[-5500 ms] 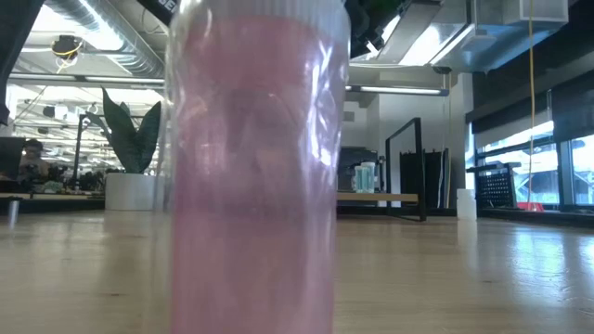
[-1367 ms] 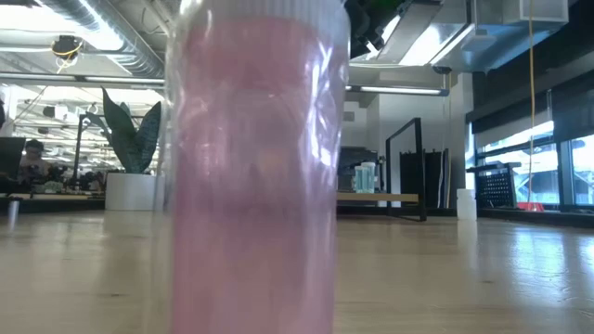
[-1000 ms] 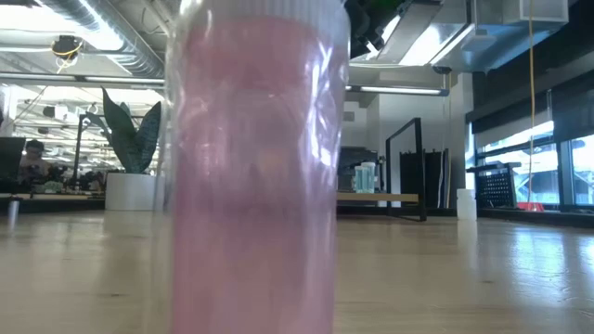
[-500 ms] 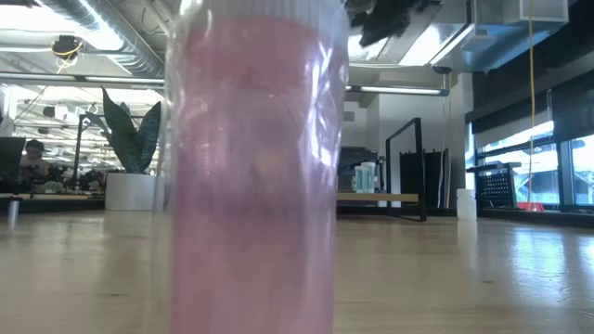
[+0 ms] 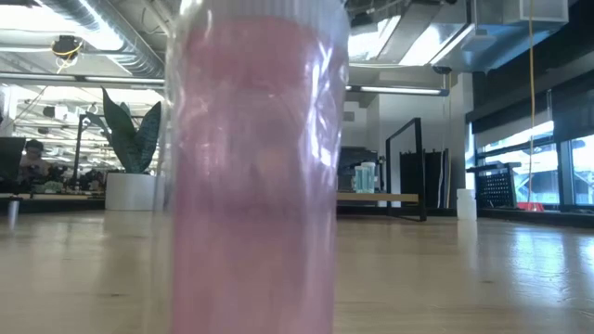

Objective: Pick and place medicine bottles onto shelf by color
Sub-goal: Put the pink bottle on the shelf aligned with other pink pill bottles

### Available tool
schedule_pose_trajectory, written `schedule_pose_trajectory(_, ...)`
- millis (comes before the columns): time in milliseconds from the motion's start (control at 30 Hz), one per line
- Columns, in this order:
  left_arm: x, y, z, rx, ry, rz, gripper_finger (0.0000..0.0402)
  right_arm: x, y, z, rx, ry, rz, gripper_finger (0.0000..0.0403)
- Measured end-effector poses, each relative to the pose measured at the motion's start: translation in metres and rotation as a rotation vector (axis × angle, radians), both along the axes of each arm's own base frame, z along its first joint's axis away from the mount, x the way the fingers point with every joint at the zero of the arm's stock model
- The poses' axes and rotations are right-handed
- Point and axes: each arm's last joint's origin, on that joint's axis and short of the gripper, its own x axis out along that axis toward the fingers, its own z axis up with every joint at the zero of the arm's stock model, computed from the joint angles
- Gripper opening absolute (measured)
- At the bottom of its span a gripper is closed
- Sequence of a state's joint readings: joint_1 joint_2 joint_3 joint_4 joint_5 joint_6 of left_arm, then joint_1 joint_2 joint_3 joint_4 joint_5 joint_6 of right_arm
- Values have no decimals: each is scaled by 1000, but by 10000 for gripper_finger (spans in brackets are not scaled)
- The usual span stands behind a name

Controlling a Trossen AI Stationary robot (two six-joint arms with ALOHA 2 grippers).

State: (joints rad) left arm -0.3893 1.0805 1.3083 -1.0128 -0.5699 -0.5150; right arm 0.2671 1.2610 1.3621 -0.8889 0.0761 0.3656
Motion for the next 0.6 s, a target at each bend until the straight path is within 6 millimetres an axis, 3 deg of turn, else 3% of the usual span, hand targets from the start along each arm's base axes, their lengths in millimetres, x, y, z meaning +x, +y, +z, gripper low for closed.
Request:
schedule_pose_trajectory(267, 0, 0, 0, -4, 0, 2, 229, 0, 9, -4, 49, 49, 67, 184)
schedule_pose_trajectory(600, 0, 0, 0, -8, -2, 2, 228, 15, 18, -14, 108, 76, 130, 184)
